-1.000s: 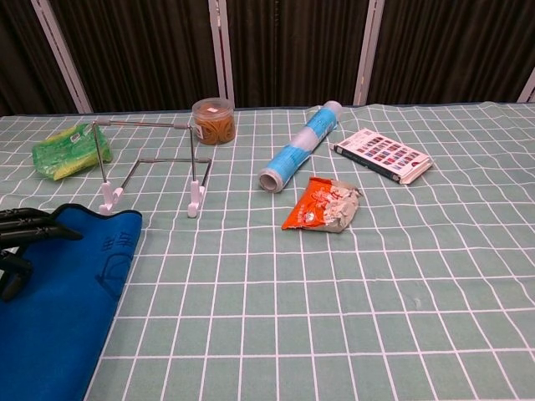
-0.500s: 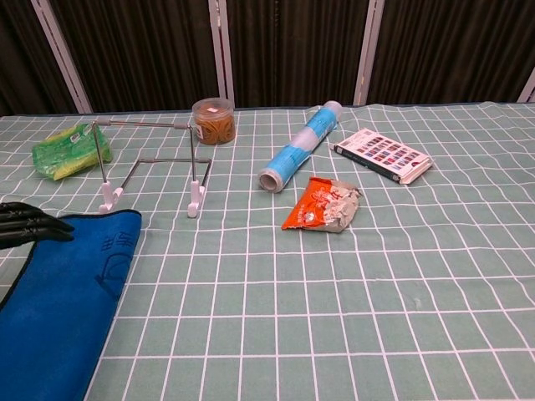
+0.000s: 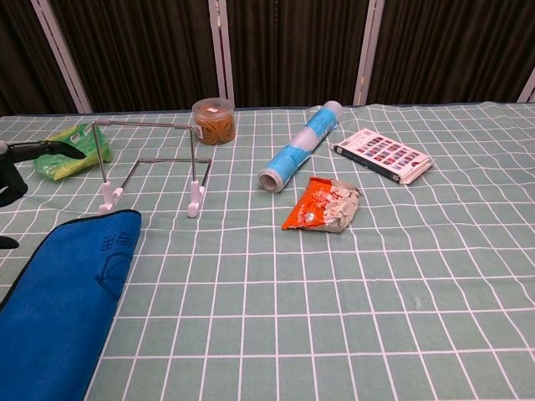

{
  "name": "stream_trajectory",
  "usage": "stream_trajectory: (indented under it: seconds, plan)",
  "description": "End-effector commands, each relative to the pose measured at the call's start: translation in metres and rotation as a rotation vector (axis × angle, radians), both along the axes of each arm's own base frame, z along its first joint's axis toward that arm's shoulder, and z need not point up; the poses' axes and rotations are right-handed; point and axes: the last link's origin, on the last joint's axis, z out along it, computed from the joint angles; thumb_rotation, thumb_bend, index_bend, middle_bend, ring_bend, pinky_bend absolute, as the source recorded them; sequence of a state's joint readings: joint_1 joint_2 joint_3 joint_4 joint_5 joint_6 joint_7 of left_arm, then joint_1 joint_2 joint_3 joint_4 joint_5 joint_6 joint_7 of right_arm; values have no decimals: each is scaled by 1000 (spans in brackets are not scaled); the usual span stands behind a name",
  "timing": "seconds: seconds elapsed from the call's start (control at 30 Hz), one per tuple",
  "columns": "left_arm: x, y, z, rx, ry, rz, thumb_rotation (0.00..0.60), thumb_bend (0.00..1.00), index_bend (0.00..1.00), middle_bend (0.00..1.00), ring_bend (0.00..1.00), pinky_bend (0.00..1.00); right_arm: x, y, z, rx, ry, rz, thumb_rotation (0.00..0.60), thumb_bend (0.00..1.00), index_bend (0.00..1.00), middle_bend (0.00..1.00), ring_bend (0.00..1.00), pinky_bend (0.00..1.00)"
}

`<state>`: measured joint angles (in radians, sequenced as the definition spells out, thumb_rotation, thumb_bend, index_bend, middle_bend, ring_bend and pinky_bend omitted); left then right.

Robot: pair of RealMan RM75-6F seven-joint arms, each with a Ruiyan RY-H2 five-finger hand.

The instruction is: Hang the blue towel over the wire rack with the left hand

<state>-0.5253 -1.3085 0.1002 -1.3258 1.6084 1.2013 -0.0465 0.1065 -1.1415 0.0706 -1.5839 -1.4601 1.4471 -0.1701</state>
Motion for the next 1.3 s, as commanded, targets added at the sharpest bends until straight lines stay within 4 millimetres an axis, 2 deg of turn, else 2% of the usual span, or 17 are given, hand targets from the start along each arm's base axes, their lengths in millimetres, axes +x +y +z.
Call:
stream_trajectory:
  seconds: [0.03,0.27,0.43,0.8,1.1,1.3]
  plan:
    - [27,22,-25,-16,4,107,600,279,187,923,939,1000,-1,0,1,-1,0,-4,600,0,0,0,0,0]
    - [42,38,-57,14,41,165,600,389,267,926,940,1000,-5,-2,4,-10,-4,-21,600,0,0,0,0,0]
    - [47,48,-77,-16,57,194,600,389,274,928,939,1000,-9,-4,2,-4,1,-33,600,0,0,0,0,0]
    - [42,64,-91,-22,42,241,600,389,338,928,939,1000,-12,-6,0,1,9,-47,600,0,0,0,0,0]
    - [36,66,-100,-55,46,263,600,392,357,928,938,1000,-13,-8,-1,2,12,-53,600,0,0,0,0,0]
    - [37,66,-101,-50,35,258,600,394,423,929,938,1000,-14,-6,0,-1,12,-55,600,0,0,0,0,0]
